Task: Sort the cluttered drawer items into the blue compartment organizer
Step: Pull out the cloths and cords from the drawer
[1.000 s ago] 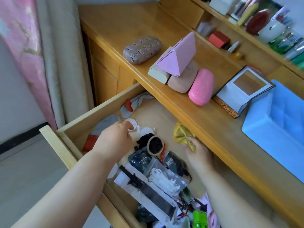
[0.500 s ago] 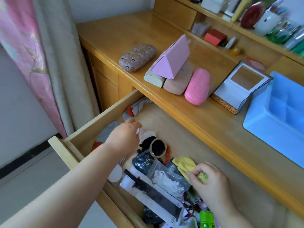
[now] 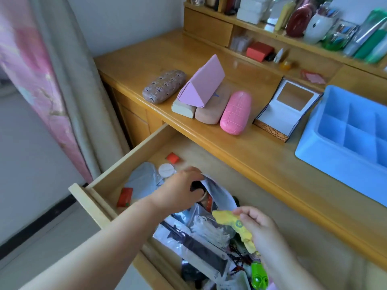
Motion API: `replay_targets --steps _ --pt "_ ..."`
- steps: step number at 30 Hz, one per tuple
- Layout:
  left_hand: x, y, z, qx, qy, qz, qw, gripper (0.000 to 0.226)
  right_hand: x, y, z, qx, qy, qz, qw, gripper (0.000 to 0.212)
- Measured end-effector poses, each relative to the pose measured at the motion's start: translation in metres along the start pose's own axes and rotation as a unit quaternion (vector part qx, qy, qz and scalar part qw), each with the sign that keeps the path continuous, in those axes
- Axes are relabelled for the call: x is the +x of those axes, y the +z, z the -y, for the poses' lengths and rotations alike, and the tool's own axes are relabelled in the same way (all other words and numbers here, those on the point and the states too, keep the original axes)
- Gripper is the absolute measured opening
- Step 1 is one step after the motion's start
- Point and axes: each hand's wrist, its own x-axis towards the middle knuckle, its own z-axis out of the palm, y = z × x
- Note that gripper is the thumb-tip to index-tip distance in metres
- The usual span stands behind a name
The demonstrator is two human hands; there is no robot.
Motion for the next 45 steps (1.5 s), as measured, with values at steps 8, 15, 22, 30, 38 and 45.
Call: replay_targets --steps 8,15,22,30,38,45 --pt "-0.065 0.007 -0.054 -0.196 0.103 0.083 0.972 0.028 -0.011 0.002 0.014 0.279 0.056 0.06 0.957 0.012" --pt "-0.003 -0.029 0.062 0.165 -0.247 -0.093 0.95 0.027 -0.012 -0.018 0.01 0.248 -0.045 0.022 0.967 0.009" --pt "0.0 -0.019 0.093 0.235 -0.301 -0.08 0.921 0.021 -0.015 -0.039 -0.002 0.275 -0.054 0.003 0.96 0.012" --pt "-0.042 0.007 -0.035 -0.051 -0.086 -0.12 0.988 0.016 -0.014 -0.027 -0.018 0.201 -0.102 0.016 0.974 0.061" --pt "-0.049 0.067 -0.107 -0.241 -0.039 -0.016 0.97 0.012 -0.031 -0.069 -0.038 0.252 -0.05 -0.029 0.966 0.034" --pt "-0.077 0.138 -0.128 0.191 0.06 0.112 0.973 0.023 -0.053 -0.122 -0.095 0.26 0.031 -0.137 0.955 0.014"
